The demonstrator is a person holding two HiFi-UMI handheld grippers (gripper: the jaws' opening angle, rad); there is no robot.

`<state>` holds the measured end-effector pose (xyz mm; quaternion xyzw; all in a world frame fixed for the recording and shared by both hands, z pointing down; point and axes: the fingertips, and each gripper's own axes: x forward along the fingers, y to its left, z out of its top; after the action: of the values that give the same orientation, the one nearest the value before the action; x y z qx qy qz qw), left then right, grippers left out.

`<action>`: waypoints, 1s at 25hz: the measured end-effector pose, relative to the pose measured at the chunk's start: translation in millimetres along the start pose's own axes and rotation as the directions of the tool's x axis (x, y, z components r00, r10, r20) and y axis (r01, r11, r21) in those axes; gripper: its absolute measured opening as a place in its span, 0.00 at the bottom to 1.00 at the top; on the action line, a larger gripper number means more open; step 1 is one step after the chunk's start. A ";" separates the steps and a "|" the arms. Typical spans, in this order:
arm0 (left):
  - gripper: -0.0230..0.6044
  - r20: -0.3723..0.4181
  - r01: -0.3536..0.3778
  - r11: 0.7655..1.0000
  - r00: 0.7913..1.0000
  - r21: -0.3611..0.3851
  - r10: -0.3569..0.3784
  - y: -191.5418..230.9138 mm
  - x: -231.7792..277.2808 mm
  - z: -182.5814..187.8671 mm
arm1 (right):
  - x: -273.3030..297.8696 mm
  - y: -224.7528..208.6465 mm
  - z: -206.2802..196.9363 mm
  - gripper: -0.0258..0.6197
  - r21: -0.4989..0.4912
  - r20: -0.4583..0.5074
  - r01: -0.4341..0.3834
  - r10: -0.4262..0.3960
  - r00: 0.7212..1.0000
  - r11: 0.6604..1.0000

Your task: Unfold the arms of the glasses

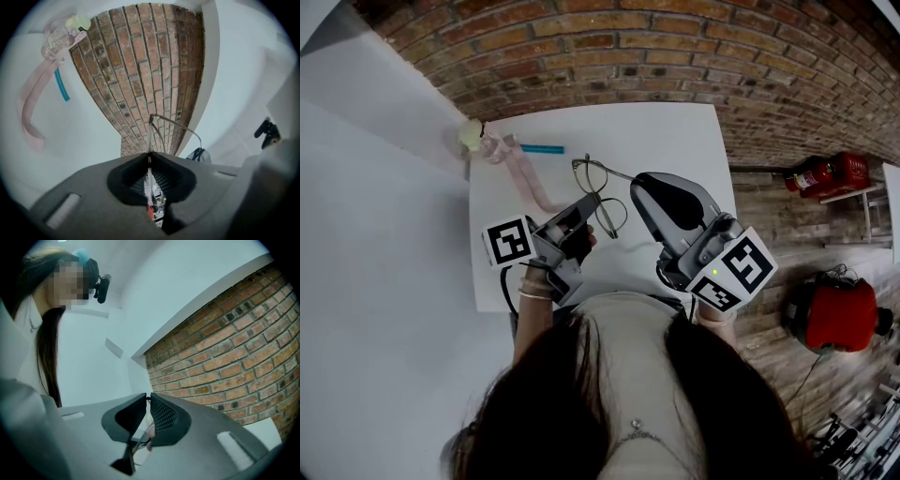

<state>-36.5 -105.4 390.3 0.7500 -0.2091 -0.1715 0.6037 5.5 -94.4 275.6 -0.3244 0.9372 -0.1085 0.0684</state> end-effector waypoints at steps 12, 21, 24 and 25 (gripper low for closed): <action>0.07 -0.025 -0.026 1.000 0.999 0.015 0.027 4.6 2.5 -6.1 | 1.4 -5.4 4.6 0.09 0.007 0.013 0.017 -0.017 1.000 1.000; 0.07 -0.066 -0.104 0.986 0.991 0.129 0.114 20.8 -2.2 -8.1 | -0.9 -10.4 5.5 0.09 0.017 0.017 0.029 -0.029 0.999 0.999; 0.07 -0.075 -0.110 0.984 0.990 0.138 0.121 20.9 -0.8 -9.4 | -1.3 -12.4 7.0 0.09 0.021 0.022 0.032 -0.032 0.999 0.999; 0.07 -0.078 -0.112 0.984 0.989 0.142 0.123 21.2 -0.6 -9.8 | -1.2 -13.0 7.3 0.09 0.022 0.023 0.033 -0.034 0.999 0.999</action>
<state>-34.3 -100.9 413.1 0.7828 -0.2379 -0.0881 0.5682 15.6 -104.8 271.9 -0.3405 0.9295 -0.1161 0.0812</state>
